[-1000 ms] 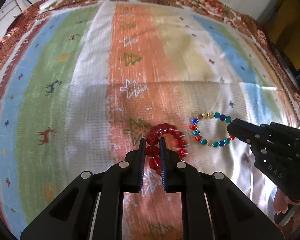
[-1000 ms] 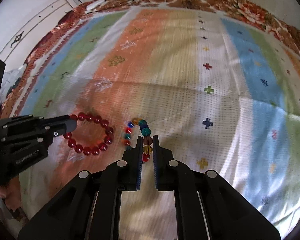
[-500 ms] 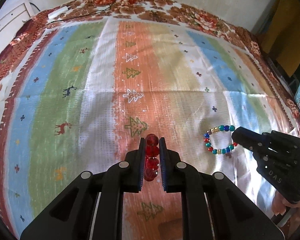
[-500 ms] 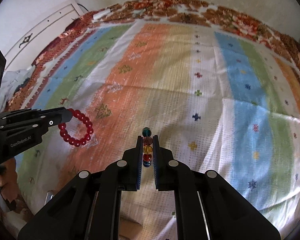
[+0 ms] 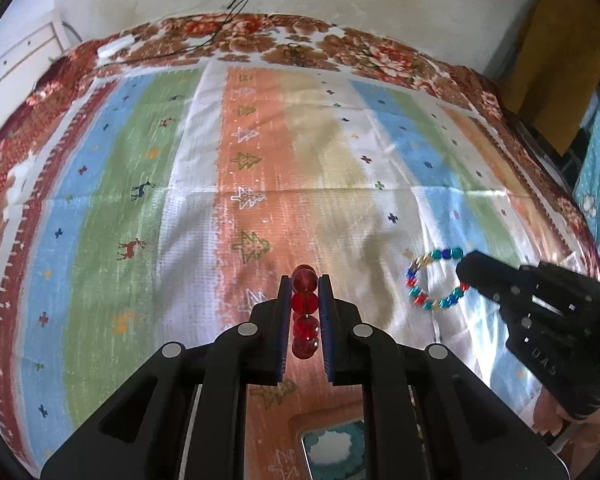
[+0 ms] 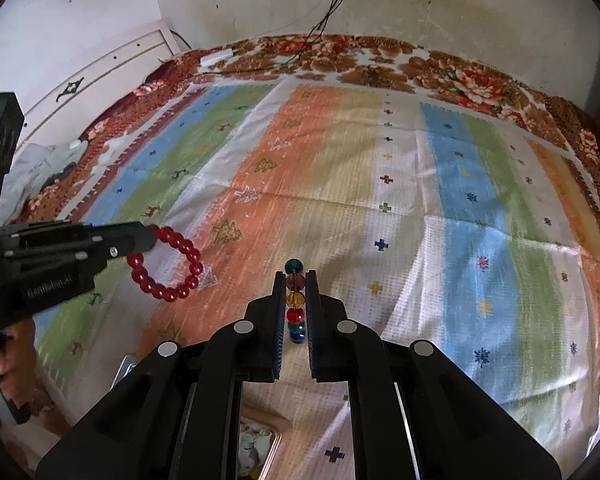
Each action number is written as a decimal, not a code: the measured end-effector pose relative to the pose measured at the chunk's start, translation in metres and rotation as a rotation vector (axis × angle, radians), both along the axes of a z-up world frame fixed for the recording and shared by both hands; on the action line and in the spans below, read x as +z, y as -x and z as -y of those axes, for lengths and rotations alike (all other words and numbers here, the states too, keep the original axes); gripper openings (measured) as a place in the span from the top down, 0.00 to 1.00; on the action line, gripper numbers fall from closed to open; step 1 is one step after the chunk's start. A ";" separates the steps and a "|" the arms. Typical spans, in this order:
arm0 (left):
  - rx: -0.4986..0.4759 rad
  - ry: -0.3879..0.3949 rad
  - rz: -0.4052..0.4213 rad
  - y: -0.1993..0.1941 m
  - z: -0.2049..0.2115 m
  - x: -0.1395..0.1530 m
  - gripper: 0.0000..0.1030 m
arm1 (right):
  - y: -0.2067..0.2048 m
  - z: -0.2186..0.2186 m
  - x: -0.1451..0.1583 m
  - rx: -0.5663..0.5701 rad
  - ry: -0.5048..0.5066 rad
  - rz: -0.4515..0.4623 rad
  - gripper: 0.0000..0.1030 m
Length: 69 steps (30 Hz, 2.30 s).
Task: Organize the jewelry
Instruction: 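Carry both held bracelets over the tin box and open both tools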
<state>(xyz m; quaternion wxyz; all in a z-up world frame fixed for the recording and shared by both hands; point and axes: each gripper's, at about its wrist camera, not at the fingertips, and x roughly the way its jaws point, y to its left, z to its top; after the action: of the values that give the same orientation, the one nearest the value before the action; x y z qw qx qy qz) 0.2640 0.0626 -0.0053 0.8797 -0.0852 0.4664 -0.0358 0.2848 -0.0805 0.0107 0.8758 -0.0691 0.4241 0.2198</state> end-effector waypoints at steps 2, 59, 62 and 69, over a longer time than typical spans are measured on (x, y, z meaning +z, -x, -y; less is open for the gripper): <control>-0.005 -0.010 0.007 0.005 0.004 0.002 0.88 | 0.006 0.003 0.004 -0.014 -0.013 0.017 0.90; -0.113 -0.026 0.104 0.119 0.049 0.024 0.88 | 0.107 0.024 0.017 0.072 -0.121 -0.029 0.90; -0.110 -0.012 0.094 0.120 0.048 0.021 0.88 | 0.110 0.023 0.016 0.078 -0.121 -0.035 0.90; -0.086 -0.071 0.095 0.120 0.045 0.019 0.74 | 0.111 0.033 0.014 0.066 -0.152 -0.022 0.51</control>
<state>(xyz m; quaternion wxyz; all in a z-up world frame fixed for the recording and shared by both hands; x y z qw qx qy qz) 0.1440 0.0177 0.0134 0.9011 -0.0320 0.4282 -0.0609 0.1736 -0.1134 0.0250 0.8662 -0.0142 0.4132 0.2808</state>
